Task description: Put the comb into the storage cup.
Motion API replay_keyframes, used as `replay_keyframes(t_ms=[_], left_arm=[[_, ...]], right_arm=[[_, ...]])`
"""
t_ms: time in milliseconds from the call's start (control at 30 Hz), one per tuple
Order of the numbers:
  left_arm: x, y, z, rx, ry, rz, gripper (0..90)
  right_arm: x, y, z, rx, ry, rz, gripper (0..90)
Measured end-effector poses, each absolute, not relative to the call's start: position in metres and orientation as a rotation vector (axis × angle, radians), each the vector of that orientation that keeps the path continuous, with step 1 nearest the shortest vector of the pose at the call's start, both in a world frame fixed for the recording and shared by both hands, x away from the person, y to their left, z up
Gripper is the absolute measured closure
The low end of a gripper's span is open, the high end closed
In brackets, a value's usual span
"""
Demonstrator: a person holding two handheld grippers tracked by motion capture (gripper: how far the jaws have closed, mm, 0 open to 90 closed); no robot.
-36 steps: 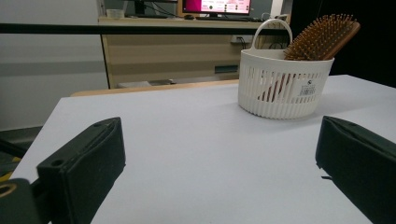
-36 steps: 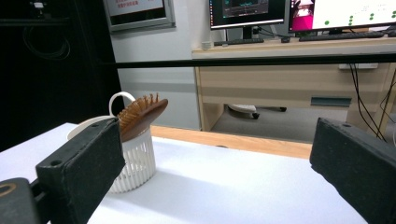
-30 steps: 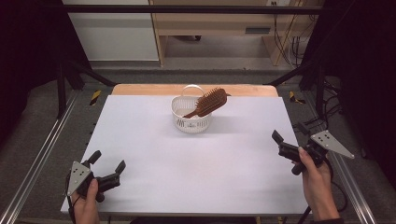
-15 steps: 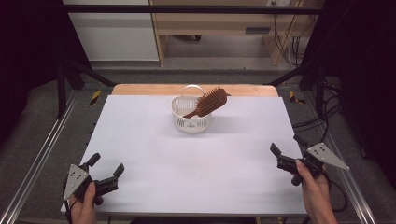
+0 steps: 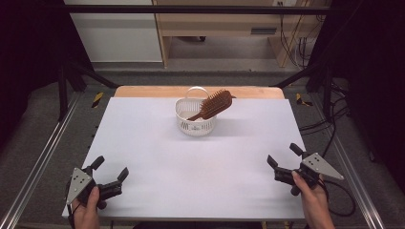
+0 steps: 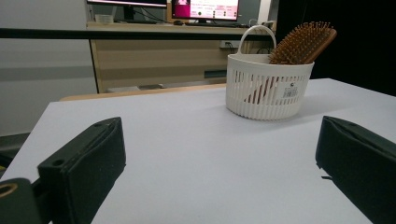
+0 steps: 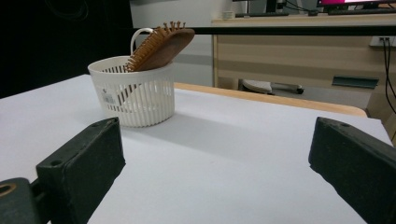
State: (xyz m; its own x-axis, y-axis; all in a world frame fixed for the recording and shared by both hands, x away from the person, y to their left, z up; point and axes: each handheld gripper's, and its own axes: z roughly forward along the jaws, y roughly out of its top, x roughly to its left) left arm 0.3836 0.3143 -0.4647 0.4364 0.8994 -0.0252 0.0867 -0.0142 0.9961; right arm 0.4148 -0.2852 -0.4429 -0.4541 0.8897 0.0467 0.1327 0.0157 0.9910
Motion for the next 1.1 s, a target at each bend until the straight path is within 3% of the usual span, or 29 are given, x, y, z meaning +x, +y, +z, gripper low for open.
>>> replay_keyframes(t_ms=[1100], left_arm=[[0.385, 0.307, -0.466, 1.445, 0.885, 0.814, 1.3]], right_arm=[[0.43, -0.236, -0.462, 0.918, 1.769, 1.578, 3.3]])
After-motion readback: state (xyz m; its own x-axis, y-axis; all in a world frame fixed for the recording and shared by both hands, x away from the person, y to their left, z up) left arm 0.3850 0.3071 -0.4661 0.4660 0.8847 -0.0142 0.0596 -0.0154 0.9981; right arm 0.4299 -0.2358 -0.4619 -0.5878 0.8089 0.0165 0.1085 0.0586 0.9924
